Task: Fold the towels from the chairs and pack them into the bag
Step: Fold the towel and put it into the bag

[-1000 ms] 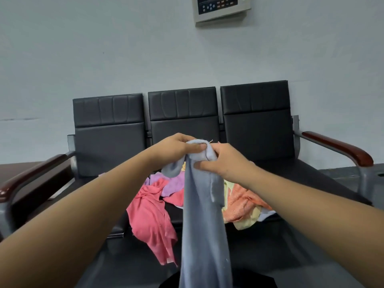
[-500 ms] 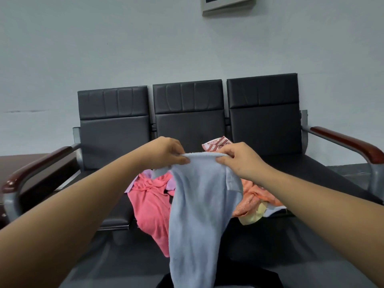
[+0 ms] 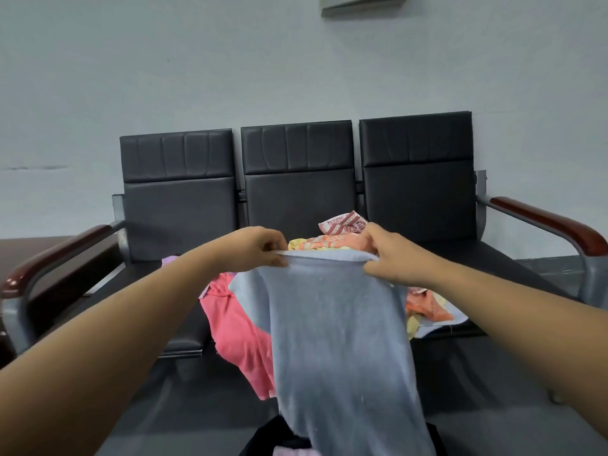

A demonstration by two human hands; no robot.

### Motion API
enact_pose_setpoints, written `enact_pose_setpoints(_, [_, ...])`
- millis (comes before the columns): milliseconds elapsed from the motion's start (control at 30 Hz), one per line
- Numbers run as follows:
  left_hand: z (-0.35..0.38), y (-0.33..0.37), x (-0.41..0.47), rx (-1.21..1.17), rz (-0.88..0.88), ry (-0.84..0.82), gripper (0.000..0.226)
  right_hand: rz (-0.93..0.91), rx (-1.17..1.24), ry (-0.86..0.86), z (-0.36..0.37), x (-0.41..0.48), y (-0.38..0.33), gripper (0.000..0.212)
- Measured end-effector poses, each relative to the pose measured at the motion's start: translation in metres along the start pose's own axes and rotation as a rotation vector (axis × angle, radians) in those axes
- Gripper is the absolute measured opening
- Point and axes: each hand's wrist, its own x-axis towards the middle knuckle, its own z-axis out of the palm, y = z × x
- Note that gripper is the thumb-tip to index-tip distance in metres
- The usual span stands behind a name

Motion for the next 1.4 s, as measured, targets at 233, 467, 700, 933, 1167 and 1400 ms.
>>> enact_pose_setpoints(233, [0.012, -0.026, 0.0, 0.206, -0.144, -0.073, 0.018, 0.096, 0.309, 0.308, -0.012, 0.005, 0.022, 0.011])
enact_pose_setpoints(467, [0.022, -0.04, -0.004, 0.218, -0.295, -0.031, 0.018, 0.16, 0.493, 0.36, -0.009, 0.01, 0.045, 0.011])
enact_pose_setpoints(700, [0.023, -0.059, -0.006, 0.085, -0.389, 0.086, 0.012, 0.22, 1.004, 0.166, 0.0, 0.007, 0.053, 0.014])
enact_pose_setpoints(933, [0.019, -0.044, -0.013, -0.899, -0.226, 0.067, 0.021, 0.23, 0.88, 0.192, -0.003, 0.02, 0.053, 0.013])
enact_pose_setpoints(1167, [0.008, -0.004, -0.014, -0.942, -0.046, -0.018, 0.016, 0.101, 0.45, 0.393, -0.009, 0.023, 0.035, 0.015])
enact_pose_setpoints(1400, [0.012, 0.046, 0.001, -0.542, 0.073, 0.151, 0.01, -0.032, 0.499, 0.317, 0.001, 0.019, -0.001, 0.015])
